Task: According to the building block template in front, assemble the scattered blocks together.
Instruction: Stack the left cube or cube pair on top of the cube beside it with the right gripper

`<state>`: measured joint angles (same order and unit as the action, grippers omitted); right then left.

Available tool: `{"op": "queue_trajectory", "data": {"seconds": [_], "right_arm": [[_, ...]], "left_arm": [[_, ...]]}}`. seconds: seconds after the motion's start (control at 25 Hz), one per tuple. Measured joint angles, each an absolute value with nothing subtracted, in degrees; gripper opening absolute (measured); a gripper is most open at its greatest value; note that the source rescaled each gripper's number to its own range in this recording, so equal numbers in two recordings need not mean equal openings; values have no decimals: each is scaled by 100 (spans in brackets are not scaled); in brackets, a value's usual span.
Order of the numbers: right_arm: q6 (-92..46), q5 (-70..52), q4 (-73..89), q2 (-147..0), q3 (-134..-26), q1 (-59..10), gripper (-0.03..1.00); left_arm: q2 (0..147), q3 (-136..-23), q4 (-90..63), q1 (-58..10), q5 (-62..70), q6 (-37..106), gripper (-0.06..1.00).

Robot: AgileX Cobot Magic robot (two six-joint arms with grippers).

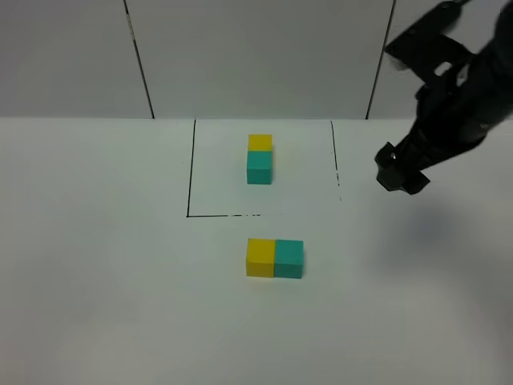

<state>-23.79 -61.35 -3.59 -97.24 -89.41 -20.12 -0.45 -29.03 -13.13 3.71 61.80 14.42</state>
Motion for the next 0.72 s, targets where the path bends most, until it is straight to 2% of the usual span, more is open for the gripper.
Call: {"op": "queue_trajectory", "data": {"seconds": [0.16, 0.32, 0.72], "right_arm": [[-3234, -6828, -391, -10812, -10154, -2436, 100], [-3691, -6910, -386, -11800, -10895, -2896, 100], [-4175, -6971, -179, -12861, -11192, -3381, 100]], "left_arm": [[-45, -2903, -1313, 371, 6180, 1442, 91], [-45, -2903, -1313, 371, 6180, 1442, 91], [-45, -2903, -1313, 371, 6180, 1442, 91]]}}
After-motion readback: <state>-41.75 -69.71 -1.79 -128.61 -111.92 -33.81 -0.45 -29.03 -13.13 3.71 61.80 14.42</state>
